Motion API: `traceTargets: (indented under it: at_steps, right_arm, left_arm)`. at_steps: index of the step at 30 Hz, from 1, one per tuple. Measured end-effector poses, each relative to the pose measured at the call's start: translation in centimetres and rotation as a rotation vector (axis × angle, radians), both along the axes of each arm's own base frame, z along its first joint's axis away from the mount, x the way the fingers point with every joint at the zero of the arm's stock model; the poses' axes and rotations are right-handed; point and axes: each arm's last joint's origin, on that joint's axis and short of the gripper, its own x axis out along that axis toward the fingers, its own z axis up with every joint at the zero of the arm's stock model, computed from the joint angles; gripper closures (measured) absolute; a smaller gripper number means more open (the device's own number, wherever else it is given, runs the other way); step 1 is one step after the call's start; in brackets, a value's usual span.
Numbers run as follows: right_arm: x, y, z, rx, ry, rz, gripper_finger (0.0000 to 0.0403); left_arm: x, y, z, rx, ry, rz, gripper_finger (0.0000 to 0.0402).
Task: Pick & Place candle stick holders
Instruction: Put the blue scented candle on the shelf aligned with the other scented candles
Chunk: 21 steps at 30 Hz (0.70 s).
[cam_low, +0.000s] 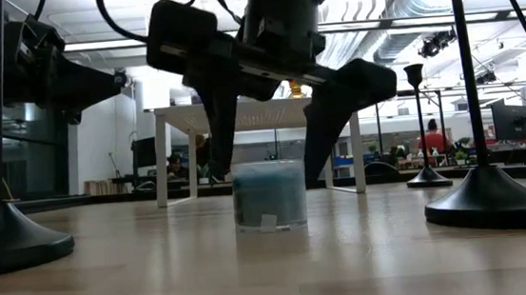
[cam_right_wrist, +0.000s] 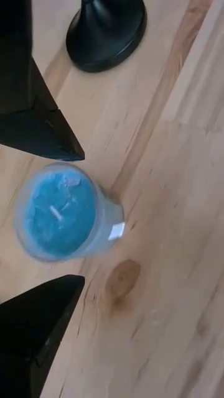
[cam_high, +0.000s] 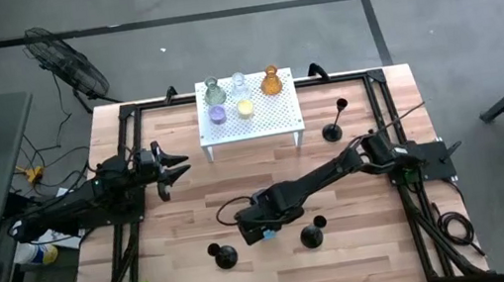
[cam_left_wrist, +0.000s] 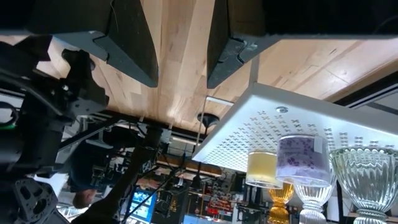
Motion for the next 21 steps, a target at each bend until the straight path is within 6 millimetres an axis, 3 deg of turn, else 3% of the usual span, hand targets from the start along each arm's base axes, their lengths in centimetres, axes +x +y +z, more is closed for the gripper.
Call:
traceTargets:
  at_steps: [9, 21]
  right_arm:
    - [0.1, 0.0, -0.3, 0.013, 0.004, 0.002, 0.0099]
    - [0.4, 0.2, -1.6, 0.029, 0.025, 0.016, 0.0133]
  left_arm:
    - [0.0, 0.0, 0.0, 0.0, 0.0, 0.0, 0.0268]
    - [0.0, 0.0, 0.0, 0.0, 0.0, 0.0, 0.0268]
